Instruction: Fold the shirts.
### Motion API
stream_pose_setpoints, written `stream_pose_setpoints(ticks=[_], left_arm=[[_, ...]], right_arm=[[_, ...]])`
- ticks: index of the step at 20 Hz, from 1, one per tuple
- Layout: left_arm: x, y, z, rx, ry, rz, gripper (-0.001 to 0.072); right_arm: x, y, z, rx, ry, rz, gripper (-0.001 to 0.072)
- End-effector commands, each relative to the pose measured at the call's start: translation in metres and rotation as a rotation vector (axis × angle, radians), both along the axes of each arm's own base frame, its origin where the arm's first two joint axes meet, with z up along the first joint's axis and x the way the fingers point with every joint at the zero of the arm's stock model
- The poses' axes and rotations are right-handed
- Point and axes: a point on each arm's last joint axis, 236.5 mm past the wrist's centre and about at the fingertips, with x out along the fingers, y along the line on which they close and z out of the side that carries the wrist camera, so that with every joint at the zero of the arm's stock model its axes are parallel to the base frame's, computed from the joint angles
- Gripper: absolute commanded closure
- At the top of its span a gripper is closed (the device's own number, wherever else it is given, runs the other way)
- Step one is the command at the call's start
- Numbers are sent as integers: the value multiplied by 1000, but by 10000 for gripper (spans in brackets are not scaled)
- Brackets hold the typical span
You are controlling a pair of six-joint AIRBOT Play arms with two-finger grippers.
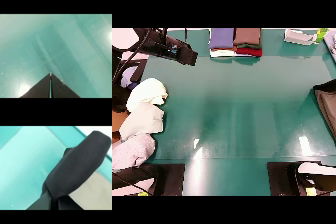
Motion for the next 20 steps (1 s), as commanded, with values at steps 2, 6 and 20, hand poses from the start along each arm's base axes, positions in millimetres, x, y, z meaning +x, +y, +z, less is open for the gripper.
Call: stream_pose_setpoints(ticks=[2, 6, 20], left_arm=[[-2, 1, -2, 7, 11, -2, 678], [-2, 1, -3, 9, 14, -2, 678], [-2, 1, -3, 8, 14, -2, 678]], right_arm=[[-36, -8, -3, -50, 138, -43, 695], [-98, -25, -44, -55, 318, -151, 694], [-150, -16, -130, 130, 342, -188, 182]])
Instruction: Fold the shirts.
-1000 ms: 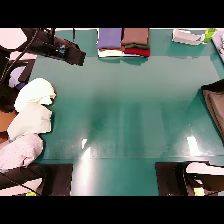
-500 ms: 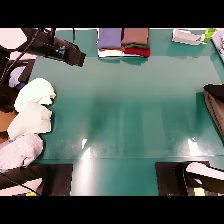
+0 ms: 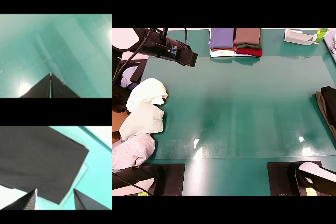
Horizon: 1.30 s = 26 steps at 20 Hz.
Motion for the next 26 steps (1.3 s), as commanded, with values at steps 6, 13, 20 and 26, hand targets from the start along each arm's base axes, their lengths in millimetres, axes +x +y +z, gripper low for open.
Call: stream_pose_setpoints(ticks=[6, 13, 20, 26], left_arm=[[1, 0, 0, -1, -3, 0, 677], [2, -1, 2, -5, -11, 1, 677], [2, -1, 2, -6, -12, 1, 677], [2, -1, 3, -6, -13, 1, 677]], right_arm=[[199, 180, 60, 169, -412, 537, 182], [247, 435, 81, 219, -513, 1145, 208], [222, 527, 89, 264, -549, 1351, 693], [218, 527, 86, 273, -531, 1354, 693]])
